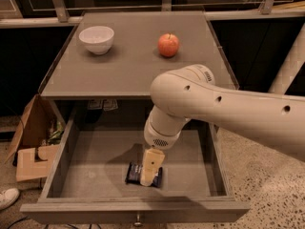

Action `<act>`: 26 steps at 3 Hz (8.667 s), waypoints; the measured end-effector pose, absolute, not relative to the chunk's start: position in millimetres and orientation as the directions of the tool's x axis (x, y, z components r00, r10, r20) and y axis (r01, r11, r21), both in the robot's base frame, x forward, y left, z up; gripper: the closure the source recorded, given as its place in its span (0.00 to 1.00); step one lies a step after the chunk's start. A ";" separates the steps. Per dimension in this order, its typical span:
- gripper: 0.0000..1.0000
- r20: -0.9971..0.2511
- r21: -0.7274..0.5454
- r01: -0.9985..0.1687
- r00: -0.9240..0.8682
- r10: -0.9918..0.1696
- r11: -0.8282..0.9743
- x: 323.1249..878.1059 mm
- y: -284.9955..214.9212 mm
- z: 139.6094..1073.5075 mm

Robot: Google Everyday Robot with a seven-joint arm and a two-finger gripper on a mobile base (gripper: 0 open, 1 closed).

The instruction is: Pick rxbar blueberry from top drawer and place on counter

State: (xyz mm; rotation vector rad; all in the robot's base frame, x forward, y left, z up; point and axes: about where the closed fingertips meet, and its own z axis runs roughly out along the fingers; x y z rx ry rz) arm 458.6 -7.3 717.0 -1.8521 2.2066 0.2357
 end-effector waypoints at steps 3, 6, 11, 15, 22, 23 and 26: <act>0.00 -0.367 -0.041 -0.970 -0.210 -0.906 0.241 480.4 19.0 672.9; 0.00 -0.389 0.006 -0.972 -0.219 -0.895 0.235 484.7 35.3 625.7; 0.18 -0.392 0.060 -0.950 -0.306 -0.868 0.307 482.7 17.4 573.7; 1.00 -0.392 0.060 -0.950 -0.305 -0.868 0.307 482.6 17.4 573.9; 1.00 -0.335 -0.026 -0.953 -0.277 -0.901 0.302 484.8 2.6 711.6; 1.00 -0.333 -0.057 -0.944 -0.289 -0.897 0.326 485.4 -5.3 723.4; 1.00 -0.336 -0.208 -0.902 -0.296 -0.894 0.377 472.5 -41.9 807.4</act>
Offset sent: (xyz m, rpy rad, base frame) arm 0.0273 0.0302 -0.0452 0.0908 -0.0453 -0.0766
